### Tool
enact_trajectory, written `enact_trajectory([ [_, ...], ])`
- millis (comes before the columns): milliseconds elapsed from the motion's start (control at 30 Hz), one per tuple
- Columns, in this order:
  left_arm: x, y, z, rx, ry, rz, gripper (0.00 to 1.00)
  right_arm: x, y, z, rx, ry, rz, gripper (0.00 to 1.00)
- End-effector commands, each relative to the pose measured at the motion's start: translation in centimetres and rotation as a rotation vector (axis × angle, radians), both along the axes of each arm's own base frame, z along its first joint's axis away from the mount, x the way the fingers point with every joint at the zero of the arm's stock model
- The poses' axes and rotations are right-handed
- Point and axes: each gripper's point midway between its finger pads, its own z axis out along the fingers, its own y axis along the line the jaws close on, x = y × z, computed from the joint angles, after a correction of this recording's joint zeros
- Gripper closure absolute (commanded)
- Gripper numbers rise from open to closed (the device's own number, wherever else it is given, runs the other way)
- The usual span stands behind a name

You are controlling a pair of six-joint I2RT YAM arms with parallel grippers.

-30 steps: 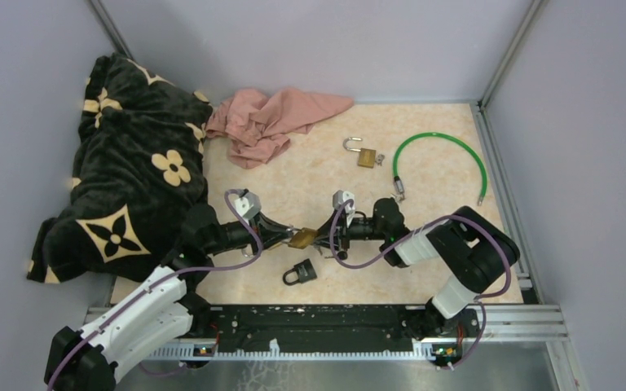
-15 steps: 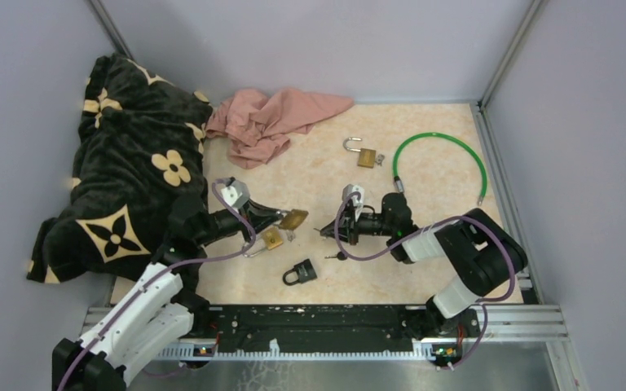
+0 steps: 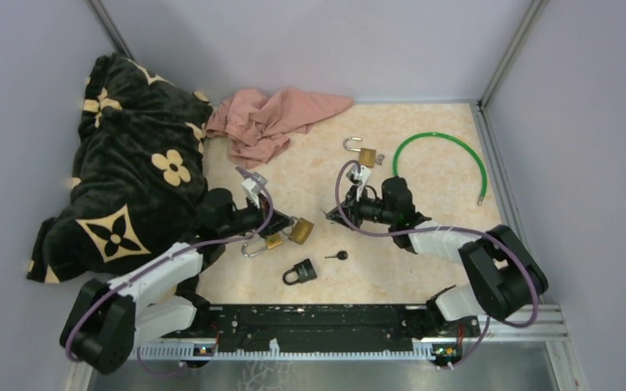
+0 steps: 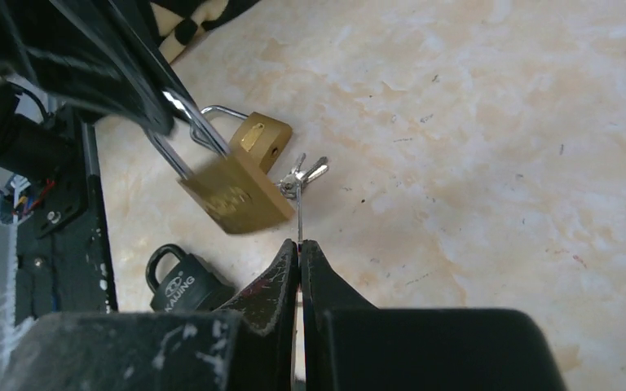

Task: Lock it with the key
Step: Place the lock at the center of the board.

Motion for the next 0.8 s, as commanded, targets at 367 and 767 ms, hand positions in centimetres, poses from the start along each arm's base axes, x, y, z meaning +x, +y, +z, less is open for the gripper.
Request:
enact_trajectory([
  [367, 5.1, -5.6, -4.6, 0.054, 0.047, 0.116, 0.80, -0.2, -2.8, 0.9, -0.087, 0.145, -0.187, 1.00],
  [767, 6.6, -2.5, 0.3, 0.153, -0.375, 0.208, 0.01, 5.0, -1.8, -1.9, -0.203, 0.190, -0.267, 1.00],
])
